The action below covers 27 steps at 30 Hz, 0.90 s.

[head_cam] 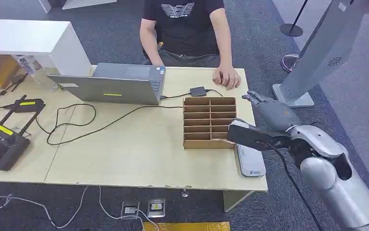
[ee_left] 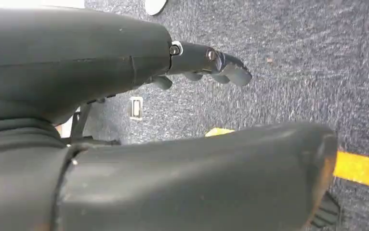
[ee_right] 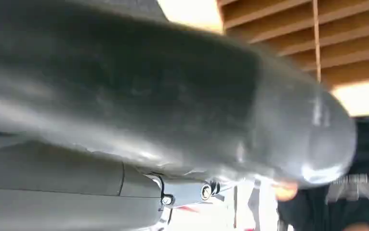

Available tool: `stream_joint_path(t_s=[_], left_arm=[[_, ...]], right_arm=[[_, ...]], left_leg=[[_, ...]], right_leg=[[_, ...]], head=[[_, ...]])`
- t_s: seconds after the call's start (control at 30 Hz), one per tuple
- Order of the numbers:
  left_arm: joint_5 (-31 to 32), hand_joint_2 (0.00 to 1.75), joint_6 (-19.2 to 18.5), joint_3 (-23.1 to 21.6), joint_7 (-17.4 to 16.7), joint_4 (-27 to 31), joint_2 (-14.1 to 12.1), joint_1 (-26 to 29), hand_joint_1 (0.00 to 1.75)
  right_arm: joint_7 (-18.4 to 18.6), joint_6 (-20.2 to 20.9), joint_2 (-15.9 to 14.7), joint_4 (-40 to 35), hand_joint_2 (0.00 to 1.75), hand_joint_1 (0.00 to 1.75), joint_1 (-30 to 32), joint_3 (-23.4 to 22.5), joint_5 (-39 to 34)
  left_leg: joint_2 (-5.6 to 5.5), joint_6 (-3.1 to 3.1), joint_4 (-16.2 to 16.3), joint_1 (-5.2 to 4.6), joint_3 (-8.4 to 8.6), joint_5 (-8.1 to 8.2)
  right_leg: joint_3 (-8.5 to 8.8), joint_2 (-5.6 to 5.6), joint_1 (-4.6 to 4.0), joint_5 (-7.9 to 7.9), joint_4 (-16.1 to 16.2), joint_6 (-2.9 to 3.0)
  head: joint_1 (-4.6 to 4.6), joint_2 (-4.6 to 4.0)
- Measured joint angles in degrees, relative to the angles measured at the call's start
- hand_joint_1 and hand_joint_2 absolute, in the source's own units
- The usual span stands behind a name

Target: Pass the card to the sensor for recognition and then transmit it.

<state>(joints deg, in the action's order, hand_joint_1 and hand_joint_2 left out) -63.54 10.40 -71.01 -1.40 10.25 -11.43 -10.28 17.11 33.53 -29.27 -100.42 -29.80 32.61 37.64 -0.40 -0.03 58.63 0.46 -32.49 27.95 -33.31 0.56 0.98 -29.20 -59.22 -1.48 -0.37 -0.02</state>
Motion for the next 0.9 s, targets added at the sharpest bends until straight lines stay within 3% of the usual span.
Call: stream_joint_path(t_s=[0.17, 0.33, 0.5, 0.67, 0.9], left_arm=[[0.0, 0.00, 0.4, 0.0, 0.0, 0.0, 0.2, -0.1, 0.00], [-0.4, 0.00, 1.0, 0.0, -0.2, 0.0, 0.5, -0.3, 0.00], [-1.2, 0.00, 1.7, 0.1, -0.7, 0.0, 0.9, -0.3, 0.00], [-1.5, 0.00, 2.6, 0.7, -0.9, 0.0, 1.4, -0.4, 0.00], [-1.4, 0.00, 2.3, 0.8, -1.1, 0.0, 1.6, -0.4, 0.00]], right_arm=[[-0.8, -7.1, -1.2, -5.7, 1.75, 0.00, 3.7, -0.7, 6.4], [-4.3, -21.4, -1.2, -5.5, 1.75, 0.00, 7.9, 0.9, 19.5], [-6.4, -31.6, 0.8, -1.2, 1.75, 0.00, 10.4, 3.6, 25.8], [-7.1, -34.4, 3.2, 5.0, 1.75, 0.00, 11.2, 6.4, 26.9], [-6.9, -34.4, 4.5, 8.6, 1.75, 0.00, 11.2, 7.9, 26.2]], left_leg=[[0.00, -0.05, 0.0, 0.03, 0.00, 0.04], [-0.01, -0.06, 0.0, 0.07, -0.03, 0.05], [-0.01, -0.06, 0.0, 0.08, -0.03, 0.05], [-0.01, -0.06, 0.0, 0.08, -0.05, 0.05], [-0.01, -0.07, 0.0, 0.08, -0.05, 0.05]], right_leg=[[0.00, 0.00, -0.02, -0.01, 0.0, 0.01], [0.02, 0.01, -0.07, -0.02, 0.0, 0.03], [0.02, 0.01, -0.07, -0.02, 0.0, 0.03], [0.02, 0.03, -0.07, -0.02, 0.0, 0.03], [0.01, 0.03, -0.07, -0.02, 0.0, 0.03]], head=[[-0.02, 0.00], [-0.02, 0.00], [0.00, 0.00], [0.00, 0.00], [-0.02, 0.00]])
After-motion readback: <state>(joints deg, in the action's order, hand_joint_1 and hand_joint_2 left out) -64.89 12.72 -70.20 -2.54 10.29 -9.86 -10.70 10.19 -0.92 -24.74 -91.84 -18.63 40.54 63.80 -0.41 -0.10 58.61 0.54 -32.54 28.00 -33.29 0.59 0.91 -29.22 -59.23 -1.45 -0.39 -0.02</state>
